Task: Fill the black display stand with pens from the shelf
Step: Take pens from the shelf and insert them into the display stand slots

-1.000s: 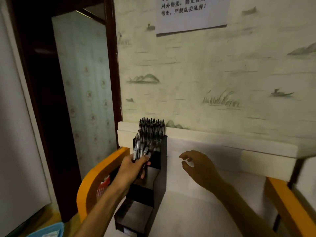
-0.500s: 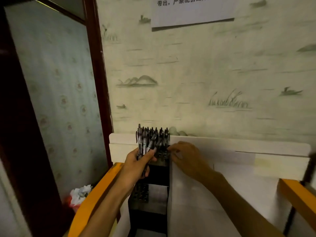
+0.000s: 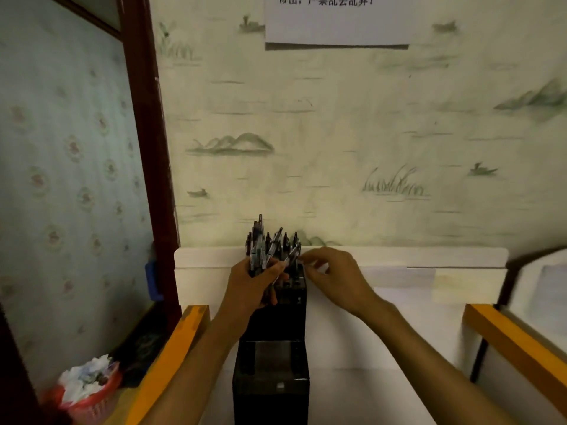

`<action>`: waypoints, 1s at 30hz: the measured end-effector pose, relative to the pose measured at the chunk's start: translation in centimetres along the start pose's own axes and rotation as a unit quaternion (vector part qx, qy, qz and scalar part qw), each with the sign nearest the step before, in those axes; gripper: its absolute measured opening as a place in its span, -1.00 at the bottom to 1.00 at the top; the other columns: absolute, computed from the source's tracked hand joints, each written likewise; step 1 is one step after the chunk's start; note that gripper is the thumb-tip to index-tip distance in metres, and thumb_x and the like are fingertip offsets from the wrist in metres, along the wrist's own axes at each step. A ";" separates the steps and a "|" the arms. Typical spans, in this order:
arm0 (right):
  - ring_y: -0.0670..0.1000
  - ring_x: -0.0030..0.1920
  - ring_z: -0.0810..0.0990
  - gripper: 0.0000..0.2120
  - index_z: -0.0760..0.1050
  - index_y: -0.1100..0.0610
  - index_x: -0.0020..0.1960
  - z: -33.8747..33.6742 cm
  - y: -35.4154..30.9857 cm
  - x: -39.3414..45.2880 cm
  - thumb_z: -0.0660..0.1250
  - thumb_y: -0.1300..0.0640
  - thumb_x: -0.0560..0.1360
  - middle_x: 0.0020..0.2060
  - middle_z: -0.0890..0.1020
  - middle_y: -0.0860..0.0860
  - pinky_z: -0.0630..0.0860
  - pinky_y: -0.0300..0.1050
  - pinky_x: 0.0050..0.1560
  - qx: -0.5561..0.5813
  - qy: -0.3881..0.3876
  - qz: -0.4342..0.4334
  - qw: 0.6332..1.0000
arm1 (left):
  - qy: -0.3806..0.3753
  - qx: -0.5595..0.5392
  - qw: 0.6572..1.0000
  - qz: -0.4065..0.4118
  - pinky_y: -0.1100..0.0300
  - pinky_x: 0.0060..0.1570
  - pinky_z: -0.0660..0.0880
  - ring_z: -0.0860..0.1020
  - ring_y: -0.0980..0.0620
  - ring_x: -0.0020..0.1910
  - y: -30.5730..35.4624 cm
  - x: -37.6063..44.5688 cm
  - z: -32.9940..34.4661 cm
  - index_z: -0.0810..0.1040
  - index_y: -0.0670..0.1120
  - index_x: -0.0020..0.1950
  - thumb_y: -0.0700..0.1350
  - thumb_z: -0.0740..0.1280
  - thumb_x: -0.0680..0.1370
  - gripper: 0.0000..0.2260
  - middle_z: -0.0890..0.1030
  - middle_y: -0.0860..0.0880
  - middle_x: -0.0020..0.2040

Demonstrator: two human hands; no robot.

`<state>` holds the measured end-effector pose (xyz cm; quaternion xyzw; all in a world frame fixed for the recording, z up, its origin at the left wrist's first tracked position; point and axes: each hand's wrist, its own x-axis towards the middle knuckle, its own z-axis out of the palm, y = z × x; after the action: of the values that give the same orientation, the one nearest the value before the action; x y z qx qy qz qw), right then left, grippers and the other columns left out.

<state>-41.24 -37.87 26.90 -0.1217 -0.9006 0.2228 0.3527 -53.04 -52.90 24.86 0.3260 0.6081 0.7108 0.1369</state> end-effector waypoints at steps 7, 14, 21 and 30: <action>-0.16 -0.22 0.67 -0.88 0.69 0.06 -0.08 1.0 -1.6 0.9 0.44 0.02 0.51 -0.23 0.72 -0.09 0.48 -0.40 -0.24 0.239 -0.007 0.109 0.965 | -0.021 0.005 1.000 0.009 0.25 -0.44 0.51 0.54 0.05 -0.50 0.2 0.5 -0.3 0.67 -0.04 -0.01 -0.02 0.44 0.54 -0.88 0.73 -0.05 -0.17; 0.14 -0.18 0.73 -0.82 0.64 0.29 -0.05 1.8 -2.8 1.0 0.41 0.16 0.55 -0.18 0.73 0.16 0.58 -0.23 -0.22 0.387 -0.001 0.148 0.910 | -0.047 0.059 0.997 0.034 0.23 -0.55 0.45 0.64 -0.11 -0.45 -0.1 0.9 -1.1 0.63 0.03 0.04 0.06 0.39 0.57 -0.86 0.73 -0.03 -0.19; 0.16 -0.28 0.71 -0.85 0.54 0.34 -0.04 0.1 -1.5 3.1 0.36 0.23 0.57 -0.30 0.66 0.19 0.66 0.01 -0.20 0.352 0.128 0.173 0.911 | 0.032 0.121 0.991 0.047 0.22 -0.59 0.42 0.50 0.00 -0.59 -1.3 2.0 -4.5 0.56 -0.06 -0.13 0.08 0.35 0.59 -0.77 0.60 -0.01 -0.44; 0.01 -0.27 0.69 -0.89 0.58 0.17 -0.02 1.2 -2.8 4.7 0.37 0.12 0.57 -0.24 0.68 0.04 0.63 0.10 -0.04 0.062 0.109 0.042 0.991 | 0.031 0.027 0.999 0.019 0.30 -0.60 0.28 0.35 0.16 -0.57 -1.9 1.7 -6.5 0.41 -0.02 -0.08 0.08 0.28 0.63 -0.80 0.45 0.05 -0.43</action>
<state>-45.61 -38.95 30.18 -0.1605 -0.8355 0.2783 0.4459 -58.79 -56.50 23.23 0.3193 0.6247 0.7061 0.0958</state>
